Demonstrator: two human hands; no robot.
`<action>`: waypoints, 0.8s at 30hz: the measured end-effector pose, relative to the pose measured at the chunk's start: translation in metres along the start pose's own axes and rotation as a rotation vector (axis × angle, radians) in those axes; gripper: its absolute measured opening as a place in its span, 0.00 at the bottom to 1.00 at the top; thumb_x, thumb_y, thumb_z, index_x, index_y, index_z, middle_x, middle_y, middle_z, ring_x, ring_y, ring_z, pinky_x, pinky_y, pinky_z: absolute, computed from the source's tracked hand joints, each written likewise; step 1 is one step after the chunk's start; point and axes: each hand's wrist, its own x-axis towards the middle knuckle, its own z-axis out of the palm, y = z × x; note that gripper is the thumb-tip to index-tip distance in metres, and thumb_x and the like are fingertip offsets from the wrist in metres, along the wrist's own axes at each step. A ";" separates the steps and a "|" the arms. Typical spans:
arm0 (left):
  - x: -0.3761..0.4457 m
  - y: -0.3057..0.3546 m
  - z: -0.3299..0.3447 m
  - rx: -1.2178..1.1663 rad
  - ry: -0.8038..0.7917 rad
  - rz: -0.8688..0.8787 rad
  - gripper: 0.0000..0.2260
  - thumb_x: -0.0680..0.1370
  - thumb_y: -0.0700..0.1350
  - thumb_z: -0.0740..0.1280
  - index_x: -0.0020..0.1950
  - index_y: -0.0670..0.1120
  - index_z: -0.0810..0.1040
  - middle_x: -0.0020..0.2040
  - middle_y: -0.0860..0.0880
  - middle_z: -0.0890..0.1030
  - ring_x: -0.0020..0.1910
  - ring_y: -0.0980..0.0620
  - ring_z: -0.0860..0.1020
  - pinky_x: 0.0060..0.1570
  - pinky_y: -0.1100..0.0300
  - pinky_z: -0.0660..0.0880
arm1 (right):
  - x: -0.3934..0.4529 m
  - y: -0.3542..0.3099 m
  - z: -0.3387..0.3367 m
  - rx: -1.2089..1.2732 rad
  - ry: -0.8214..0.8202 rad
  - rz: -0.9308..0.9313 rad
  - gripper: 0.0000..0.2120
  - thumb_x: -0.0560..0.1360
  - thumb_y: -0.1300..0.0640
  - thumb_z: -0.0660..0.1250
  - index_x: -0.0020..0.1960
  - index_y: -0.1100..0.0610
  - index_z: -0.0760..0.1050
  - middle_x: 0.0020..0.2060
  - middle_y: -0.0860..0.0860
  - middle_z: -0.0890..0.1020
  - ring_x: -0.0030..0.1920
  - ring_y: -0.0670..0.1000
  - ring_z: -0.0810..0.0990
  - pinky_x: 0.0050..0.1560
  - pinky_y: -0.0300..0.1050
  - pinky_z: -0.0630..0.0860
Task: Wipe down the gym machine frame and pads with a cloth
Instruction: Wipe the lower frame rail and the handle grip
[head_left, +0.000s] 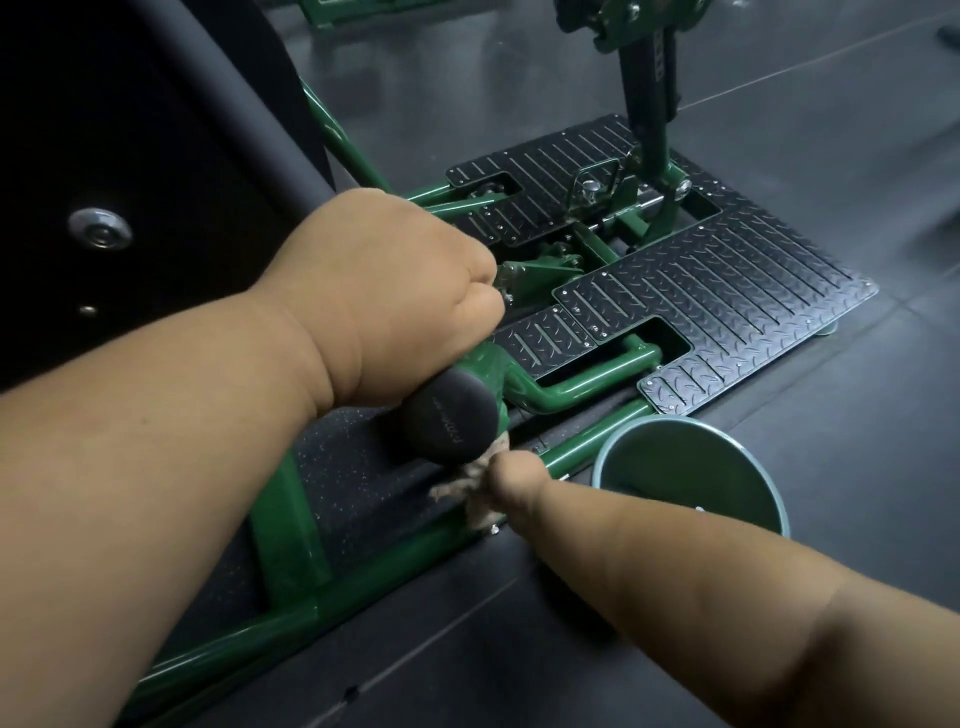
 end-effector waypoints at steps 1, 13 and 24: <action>0.000 0.000 0.000 0.001 0.011 0.000 0.22 0.73 0.57 0.44 0.38 0.47 0.73 0.32 0.49 0.73 0.38 0.42 0.72 0.39 0.51 0.68 | -0.003 -0.005 -0.005 0.187 -0.007 0.009 0.14 0.87 0.61 0.55 0.44 0.57 0.73 0.43 0.49 0.79 0.35 0.40 0.82 0.39 0.34 0.80; -0.001 -0.001 -0.001 0.014 0.035 0.005 0.20 0.73 0.57 0.46 0.37 0.48 0.72 0.31 0.49 0.70 0.37 0.41 0.70 0.36 0.51 0.61 | -0.042 -0.063 -0.029 0.667 0.131 -0.175 0.20 0.75 0.68 0.53 0.31 0.54 0.75 0.29 0.51 0.79 0.26 0.51 0.78 0.32 0.36 0.73; -0.001 0.001 0.000 0.003 0.085 0.011 0.19 0.72 0.57 0.45 0.35 0.48 0.69 0.29 0.51 0.67 0.36 0.42 0.68 0.35 0.52 0.59 | -0.140 -0.077 -0.058 0.315 0.104 -0.981 0.21 0.81 0.69 0.60 0.41 0.46 0.79 0.33 0.39 0.78 0.36 0.39 0.74 0.38 0.38 0.71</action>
